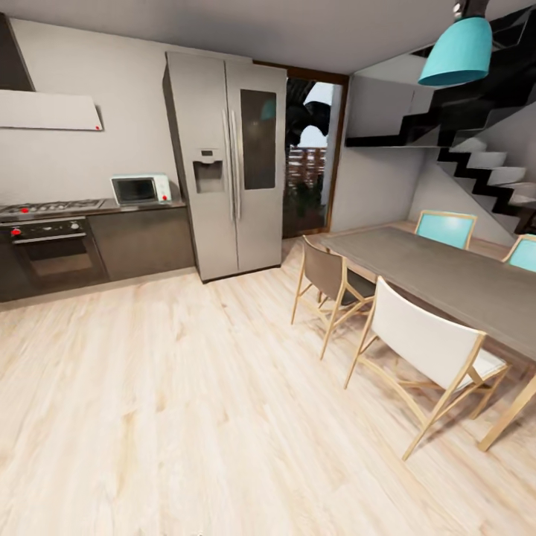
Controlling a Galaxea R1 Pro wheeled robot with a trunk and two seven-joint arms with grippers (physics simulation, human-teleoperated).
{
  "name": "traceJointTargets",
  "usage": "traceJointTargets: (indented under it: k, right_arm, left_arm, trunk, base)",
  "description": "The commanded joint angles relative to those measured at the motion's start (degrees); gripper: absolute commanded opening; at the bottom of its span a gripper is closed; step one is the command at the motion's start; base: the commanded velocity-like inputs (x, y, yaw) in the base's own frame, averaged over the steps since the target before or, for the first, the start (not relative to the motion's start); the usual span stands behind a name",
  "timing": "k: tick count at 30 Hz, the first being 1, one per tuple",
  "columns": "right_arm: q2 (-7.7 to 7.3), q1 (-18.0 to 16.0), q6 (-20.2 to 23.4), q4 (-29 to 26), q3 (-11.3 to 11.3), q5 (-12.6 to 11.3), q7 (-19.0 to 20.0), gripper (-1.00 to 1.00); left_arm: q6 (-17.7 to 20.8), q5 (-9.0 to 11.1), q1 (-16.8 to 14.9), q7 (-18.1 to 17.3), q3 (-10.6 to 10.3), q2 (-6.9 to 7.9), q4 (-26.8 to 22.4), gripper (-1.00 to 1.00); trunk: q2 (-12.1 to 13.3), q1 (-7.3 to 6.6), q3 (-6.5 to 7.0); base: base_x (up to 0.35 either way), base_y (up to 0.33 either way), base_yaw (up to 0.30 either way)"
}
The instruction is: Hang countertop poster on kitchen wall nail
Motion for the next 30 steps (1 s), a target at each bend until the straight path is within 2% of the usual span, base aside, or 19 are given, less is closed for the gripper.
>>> traceJointTargets:
  k: [1,15,30]
  right_arm:
    - [0.01,0.0,-0.1,0.1,0.0,0.6,-0.4,1.00]
    - [0.02,0.0,-0.1,0.1,0.0,0.6,-0.4,1.00]
    - [-0.01,0.0,-0.1,0.1,0.0,0.9,-0.4,1.00]
  left_arm:
    - [-0.1,0.0,0.0,0.0,0.2,-0.05,-0.1,1.00]
    - [-0.1,0.0,0.0,0.0,0.2,-0.05,-0.1,1.00]
    - [-0.1,0.0,0.0,0.0,0.2,-0.05,-0.1,1.00]
  trunk:
    - [0.0,0.00,-0.08]
    - [0.0,0.00,-0.60]
    - [0.0,0.00,-1.15]
  base:
    - [0.000,0.000,0.249]
    - [0.000,0.021,0.249]
    - [0.000,0.235,0.249]
